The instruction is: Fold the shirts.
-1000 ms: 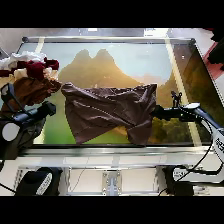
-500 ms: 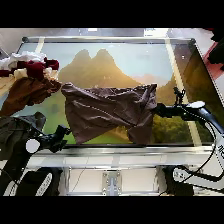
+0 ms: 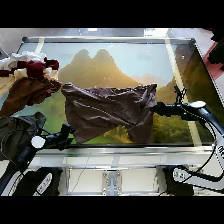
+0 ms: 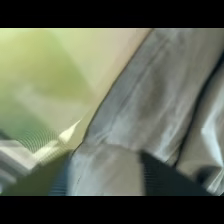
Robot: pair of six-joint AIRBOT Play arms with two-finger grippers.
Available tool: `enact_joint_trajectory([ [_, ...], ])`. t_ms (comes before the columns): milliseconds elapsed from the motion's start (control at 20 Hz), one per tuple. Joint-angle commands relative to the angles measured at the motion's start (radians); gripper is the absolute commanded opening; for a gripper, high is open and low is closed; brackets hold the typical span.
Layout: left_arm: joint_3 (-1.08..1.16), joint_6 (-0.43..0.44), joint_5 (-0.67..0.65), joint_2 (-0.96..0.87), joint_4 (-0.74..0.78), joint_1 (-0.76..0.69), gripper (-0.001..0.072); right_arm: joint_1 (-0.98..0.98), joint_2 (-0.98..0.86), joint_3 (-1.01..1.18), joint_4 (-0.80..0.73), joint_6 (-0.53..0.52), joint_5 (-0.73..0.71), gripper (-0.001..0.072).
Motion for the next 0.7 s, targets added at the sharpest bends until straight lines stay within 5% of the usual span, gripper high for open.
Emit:
enact_joint_trajectory([
  [0, -0.001, 0.104, 0.093, -0.053, -0.106, 0.0, 0.0266, 0.0, 0.001, 0.0, 0.016, -0.009, 0.001, 0.0035],
  [150, 0.0, 0.182, 0.114, -0.053, -0.144, 0.0, 0.0009, 0.0, 0.002, 0.0, 0.017, -0.008, 0.001, 0.0035],
  [250, 0.024, 0.286, 0.163, -0.052, -0.233, 0.0, 0.0008, -0.006, 0.027, 0.0, 0.018, -0.007, 0.015, 0.0034],
  [500, 0.393, 0.768, 0.195, 0.041, -0.357, 0.0, 0.0008, -0.184, 0.318, 0.085, 0.004, 0.059, 0.241, 0.0034],
  [650, 0.68, 0.849, 0.218, 0.148, -0.226, 0.001, 0.0007, -0.353, 0.574, 0.272, -0.044, 0.134, 0.375, 0.0033],
])
